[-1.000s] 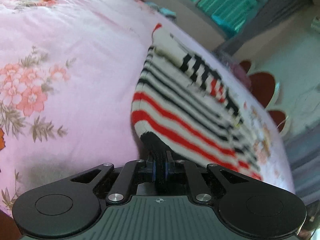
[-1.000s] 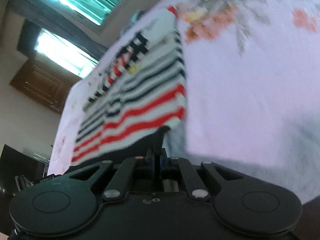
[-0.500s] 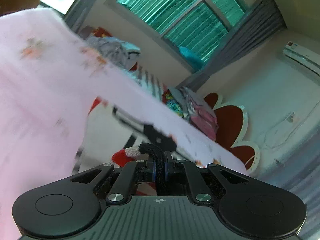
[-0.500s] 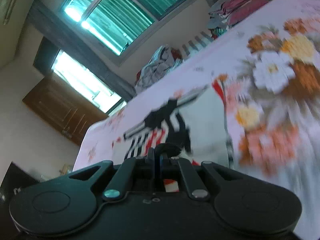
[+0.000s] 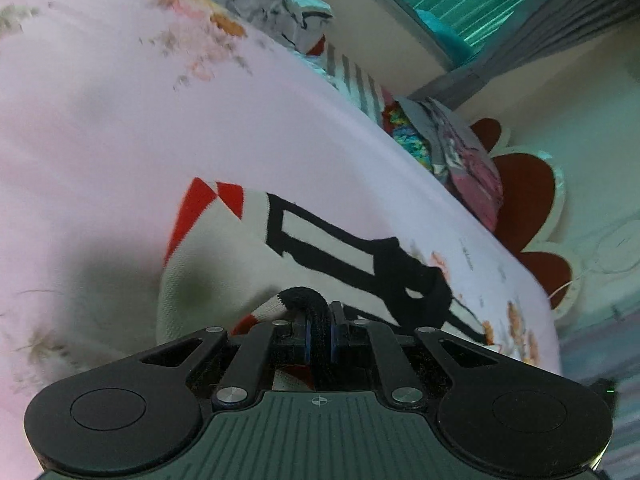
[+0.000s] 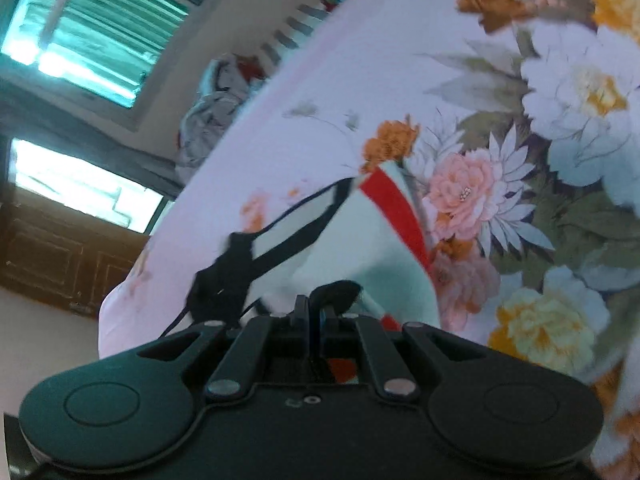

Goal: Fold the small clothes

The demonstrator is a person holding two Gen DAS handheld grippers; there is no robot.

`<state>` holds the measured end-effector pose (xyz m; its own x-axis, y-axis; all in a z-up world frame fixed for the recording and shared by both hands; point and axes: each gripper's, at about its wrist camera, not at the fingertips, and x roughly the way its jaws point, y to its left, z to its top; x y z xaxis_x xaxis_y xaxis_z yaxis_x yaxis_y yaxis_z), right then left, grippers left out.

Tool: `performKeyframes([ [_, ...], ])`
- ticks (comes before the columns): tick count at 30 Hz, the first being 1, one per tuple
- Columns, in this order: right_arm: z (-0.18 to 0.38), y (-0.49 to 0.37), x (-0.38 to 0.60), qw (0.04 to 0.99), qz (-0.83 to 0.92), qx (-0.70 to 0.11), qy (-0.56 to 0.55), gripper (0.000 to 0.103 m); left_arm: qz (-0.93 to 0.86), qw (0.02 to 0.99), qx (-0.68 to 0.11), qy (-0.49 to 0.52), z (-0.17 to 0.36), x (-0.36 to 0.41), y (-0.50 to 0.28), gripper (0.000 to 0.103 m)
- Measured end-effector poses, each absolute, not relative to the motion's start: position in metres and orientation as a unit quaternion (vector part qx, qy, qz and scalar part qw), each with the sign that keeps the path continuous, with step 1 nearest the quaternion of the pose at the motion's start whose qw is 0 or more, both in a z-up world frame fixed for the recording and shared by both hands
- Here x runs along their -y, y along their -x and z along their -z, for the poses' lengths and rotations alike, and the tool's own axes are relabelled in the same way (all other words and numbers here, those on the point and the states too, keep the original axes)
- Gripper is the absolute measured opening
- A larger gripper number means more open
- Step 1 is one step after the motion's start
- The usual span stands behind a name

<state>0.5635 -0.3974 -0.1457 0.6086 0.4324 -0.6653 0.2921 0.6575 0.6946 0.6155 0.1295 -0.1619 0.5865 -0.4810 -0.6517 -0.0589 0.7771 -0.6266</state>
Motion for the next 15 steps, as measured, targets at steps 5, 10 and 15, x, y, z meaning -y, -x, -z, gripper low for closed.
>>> performKeyframes([
  [5, 0.158, -0.58, 0.4, 0.789, -0.044, -0.425, -0.442, 0.013, 0.141, 0.83, -0.405, 0.355, 0.176, -0.136, -0.625, 0.008],
  [10, 0.15, -0.587, 0.403, 0.818, -0.022, -0.382, -0.428, 0.044, 0.152, 0.833, -0.401, 0.349, 0.183, -0.133, -0.635, 0.017],
  [15, 0.14, -0.578, 0.405, 0.847, -0.025, -0.367, -0.384, 0.045, 0.142, 0.86, -0.353, 0.341, 0.176, -0.142, -0.626, 0.073],
])
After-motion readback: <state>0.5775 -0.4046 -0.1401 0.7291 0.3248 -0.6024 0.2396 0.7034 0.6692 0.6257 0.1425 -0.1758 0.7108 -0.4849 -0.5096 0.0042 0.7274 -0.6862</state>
